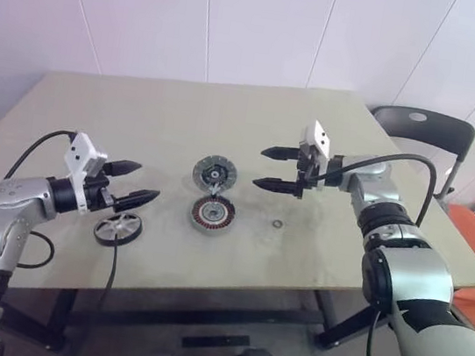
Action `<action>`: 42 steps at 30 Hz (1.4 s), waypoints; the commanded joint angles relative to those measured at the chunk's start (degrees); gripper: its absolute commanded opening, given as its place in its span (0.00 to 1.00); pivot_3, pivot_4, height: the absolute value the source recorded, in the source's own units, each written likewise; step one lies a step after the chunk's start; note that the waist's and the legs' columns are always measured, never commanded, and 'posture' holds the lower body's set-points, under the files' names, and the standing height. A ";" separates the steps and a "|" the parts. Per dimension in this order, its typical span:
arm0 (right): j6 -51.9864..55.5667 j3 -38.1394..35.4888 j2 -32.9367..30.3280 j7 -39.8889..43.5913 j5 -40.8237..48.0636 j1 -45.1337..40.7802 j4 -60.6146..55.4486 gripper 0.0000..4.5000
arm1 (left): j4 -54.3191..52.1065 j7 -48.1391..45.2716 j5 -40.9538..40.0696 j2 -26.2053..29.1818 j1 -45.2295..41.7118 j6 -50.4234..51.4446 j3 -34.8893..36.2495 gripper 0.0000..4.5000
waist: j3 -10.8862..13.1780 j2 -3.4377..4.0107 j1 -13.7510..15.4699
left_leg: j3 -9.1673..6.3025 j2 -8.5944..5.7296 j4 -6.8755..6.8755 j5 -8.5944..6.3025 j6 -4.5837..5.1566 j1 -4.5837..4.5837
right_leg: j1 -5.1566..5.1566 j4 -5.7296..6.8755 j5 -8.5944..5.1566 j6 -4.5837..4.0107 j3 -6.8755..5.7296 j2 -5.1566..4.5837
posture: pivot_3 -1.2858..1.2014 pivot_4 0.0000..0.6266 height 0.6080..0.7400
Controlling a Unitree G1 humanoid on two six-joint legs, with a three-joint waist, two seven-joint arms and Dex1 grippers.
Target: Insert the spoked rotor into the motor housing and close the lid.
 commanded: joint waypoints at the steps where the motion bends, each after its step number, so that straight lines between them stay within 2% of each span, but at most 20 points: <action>1: -1.15 -0.60 -1.08 -0.42 -0.11 -0.71 -0.73 1.00 | -0.08 -0.20 -0.34 -0.03 -2.01 -0.80 0.20 1.00 | 0.00 0.00 0.01 | 0.00 0.00 0.00 0.00 0.00 0.00 | 0.00 0.00 0.00 0.00 0.00 0.00 | 0.52 0.00 1.00; 9: -2.06 0.71 -3.14 -0.19 -2.31 2.09 -0.80 1.00 | 0.52 -1.05 0.74 -0.22 -1.96 -1.34 -1.64 1.00 | 0.00 0.00 -0.01 | 0.01 -0.01 0.00 0.00 0.00 0.00 | 0.01 -0.01 0.00 0.00 0.00 0.03 | 0.52 0.00 1.00; 17: -1.80 -0.25 -2.63 -1.09 -1.36 2.87 -1.73 1.00 | 0.52 -1.26 0.64 -1.94 -1.30 -0.76 -3.08 1.00 | 0.00 0.00 -0.05 | 0.00 0.00 0.00 0.00 0.01 0.03 | 0.02 0.00 0.00 0.00 0.02 0.14 | 0.52 0.00 1.00; 21: -1.78 -0.42 -2.38 -1.54 -1.14 2.95 -1.97 1.00 | 0.52 -0.96 2.32 -3.68 1.79 -2.56 -4.79 1.00 | 0.00 0.00 -0.07 | 0.02 0.00 0.00 0.00 0.01 0.02 | 0.02 -0.01 0.00 0.00 0.03 0.14 | 0.52 0.00 1.00; 29: -1.62 -0.24 -1.71 -1.48 -0.96 3.55 -2.26 1.00 | -0.60 0.34 1.81 -5.68 3.55 -2.20 -4.54 1.00 | 0.00 0.00 0.01 | 0.00 0.01 0.01 0.00 0.01 0.05 | 0.05 0.00 0.00 0.00 0.02 0.07 | 0.52 0.00 1.00; 42: -1.54 0.34 -1.69 -2.16 -1.90 3.55 -1.44 1.00 | -0.09 0.69 1.67 -5.02 2.40 -1.96 -3.45 1.00 | 0.00 0.00 0.00 | 0.00 0.01 0.01 0.00 0.01 0.04 | 0.05 -0.01 0.00 0.00 0.02 0.12 | 0.52 0.00 1.00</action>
